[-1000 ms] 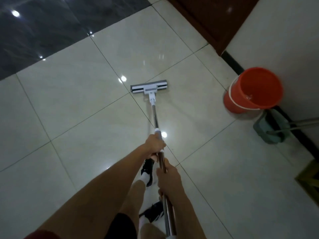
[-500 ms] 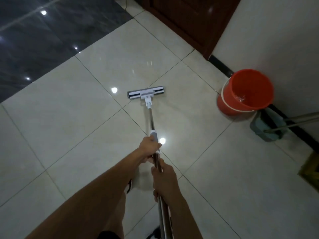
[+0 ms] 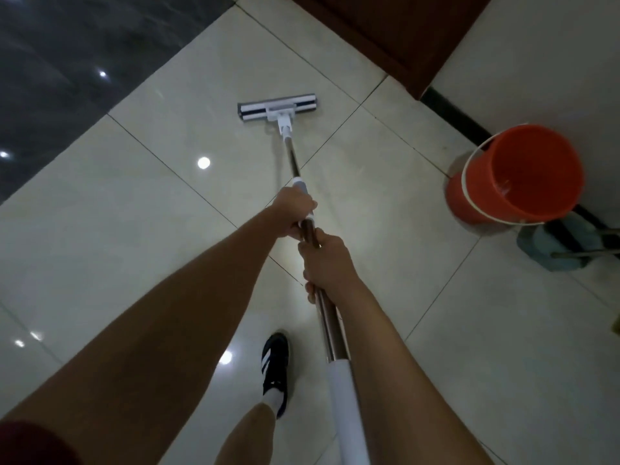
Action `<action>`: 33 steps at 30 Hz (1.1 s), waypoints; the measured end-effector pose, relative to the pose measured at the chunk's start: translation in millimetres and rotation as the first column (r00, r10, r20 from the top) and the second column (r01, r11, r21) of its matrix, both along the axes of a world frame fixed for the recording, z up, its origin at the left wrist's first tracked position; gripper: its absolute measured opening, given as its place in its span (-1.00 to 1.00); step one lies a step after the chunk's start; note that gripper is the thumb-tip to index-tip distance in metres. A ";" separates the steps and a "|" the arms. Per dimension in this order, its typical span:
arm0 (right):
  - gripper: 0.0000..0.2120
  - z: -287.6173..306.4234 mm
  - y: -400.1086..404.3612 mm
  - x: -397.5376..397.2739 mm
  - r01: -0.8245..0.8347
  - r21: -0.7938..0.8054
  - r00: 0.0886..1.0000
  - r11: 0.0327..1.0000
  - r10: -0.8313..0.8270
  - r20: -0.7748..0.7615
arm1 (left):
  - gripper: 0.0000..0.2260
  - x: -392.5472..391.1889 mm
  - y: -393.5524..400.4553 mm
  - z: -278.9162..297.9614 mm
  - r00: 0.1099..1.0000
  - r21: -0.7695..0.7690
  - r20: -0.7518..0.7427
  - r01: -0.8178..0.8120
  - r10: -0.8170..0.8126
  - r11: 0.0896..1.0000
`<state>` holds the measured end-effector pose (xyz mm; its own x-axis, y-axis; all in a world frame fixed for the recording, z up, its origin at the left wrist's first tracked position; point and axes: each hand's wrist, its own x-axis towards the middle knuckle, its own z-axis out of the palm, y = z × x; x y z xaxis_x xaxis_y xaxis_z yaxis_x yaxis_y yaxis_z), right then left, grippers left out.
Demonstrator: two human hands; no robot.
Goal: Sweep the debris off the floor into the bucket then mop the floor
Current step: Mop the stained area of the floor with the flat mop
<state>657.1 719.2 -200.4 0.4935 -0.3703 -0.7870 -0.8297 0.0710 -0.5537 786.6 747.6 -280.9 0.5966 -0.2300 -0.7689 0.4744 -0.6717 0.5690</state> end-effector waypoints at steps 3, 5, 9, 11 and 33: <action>-0.85 -9.7 2.4 13.5 -0.010 -0.008 1.000 1.000 0.010 -0.004 | -0.95 13.6 0.0 -5.5 0.998 -0.021 -0.068 0.008 -0.010 1.000; -0.86 -11.9 9.6 2.5 0.008 0.015 1.000 1.000 -0.008 -0.026 | -0.75 5.3 4.0 -5.7 0.996 -0.009 -0.088 0.022 -0.022 1.000; -0.91 -17.8 30.2 -24.1 -0.032 -0.033 0.999 0.999 0.032 -0.002 | -0.62 -19.1 18.5 -1.3 0.996 0.026 -0.086 0.031 -0.029 0.999; -0.95 -18.2 43.3 -40.3 -0.045 -0.058 0.999 0.997 0.046 0.009 | -0.80 -34.8 28.2 0.8 0.996 0.049 -0.084 0.029 -0.024 0.998; -0.80 59.6 154.9 -509.8 -0.037 0.035 0.995 0.999 0.039 -0.087 | -0.77 -509.9 149.0 40.9 0.982 0.083 -0.087 0.177 -0.170 0.981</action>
<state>147.3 874.1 -140.8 0.4350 -0.3252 -0.8397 -0.8775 0.0559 -0.4763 276.7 896.6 -239.9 0.4904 -0.2523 -0.8342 0.3874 -0.7943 0.4680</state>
